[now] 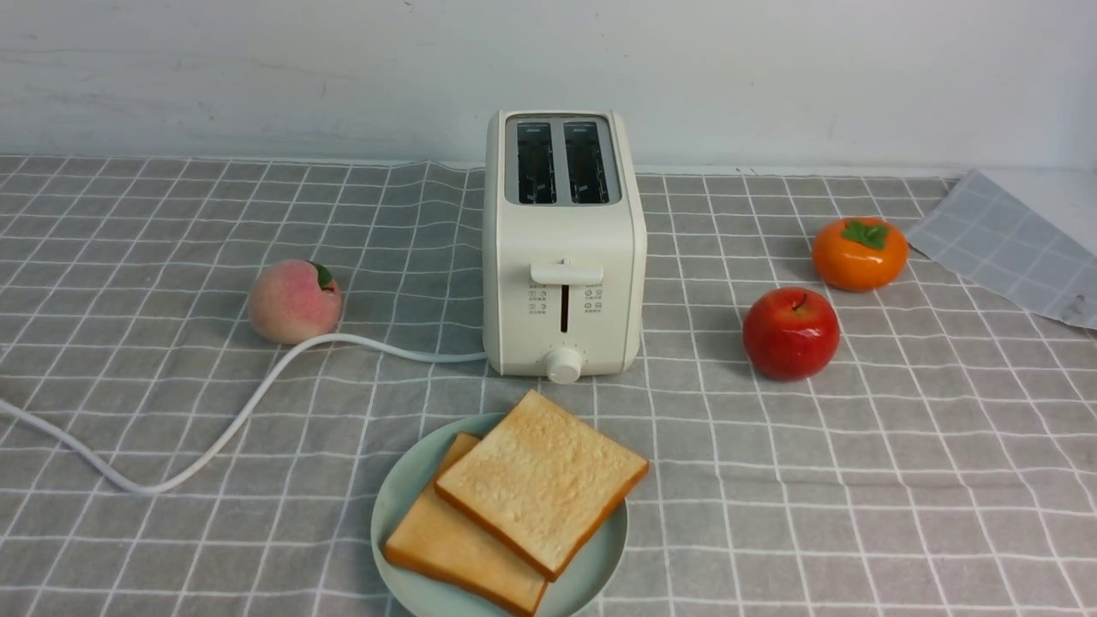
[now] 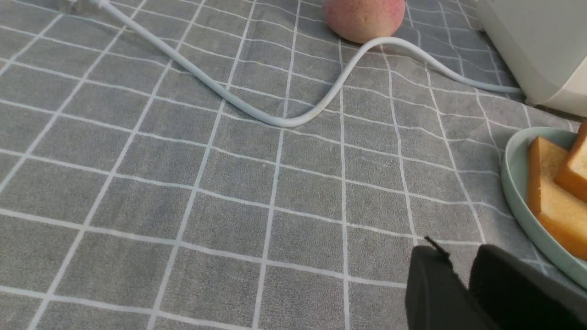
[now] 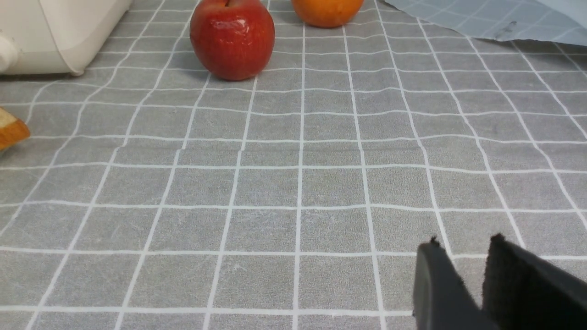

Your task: Take toasted bread from bread machine on grey coffee table place on plate.

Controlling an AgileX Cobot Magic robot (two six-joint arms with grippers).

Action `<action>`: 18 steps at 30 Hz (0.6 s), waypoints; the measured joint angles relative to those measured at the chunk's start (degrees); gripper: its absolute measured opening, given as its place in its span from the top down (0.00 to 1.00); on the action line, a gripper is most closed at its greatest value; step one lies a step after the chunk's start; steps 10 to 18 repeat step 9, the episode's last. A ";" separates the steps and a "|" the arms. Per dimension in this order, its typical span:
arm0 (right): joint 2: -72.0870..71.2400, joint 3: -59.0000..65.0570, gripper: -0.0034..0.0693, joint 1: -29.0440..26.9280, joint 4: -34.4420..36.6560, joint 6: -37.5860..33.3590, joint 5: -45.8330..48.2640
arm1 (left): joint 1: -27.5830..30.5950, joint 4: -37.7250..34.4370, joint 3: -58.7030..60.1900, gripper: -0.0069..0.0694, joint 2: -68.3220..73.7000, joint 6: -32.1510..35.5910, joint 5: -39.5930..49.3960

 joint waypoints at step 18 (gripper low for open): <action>0.00 0.00 0.69 0.00 0.00 0.02 0.00 | 0.00 0.00 0.00 0.74 0.00 0.07 0.00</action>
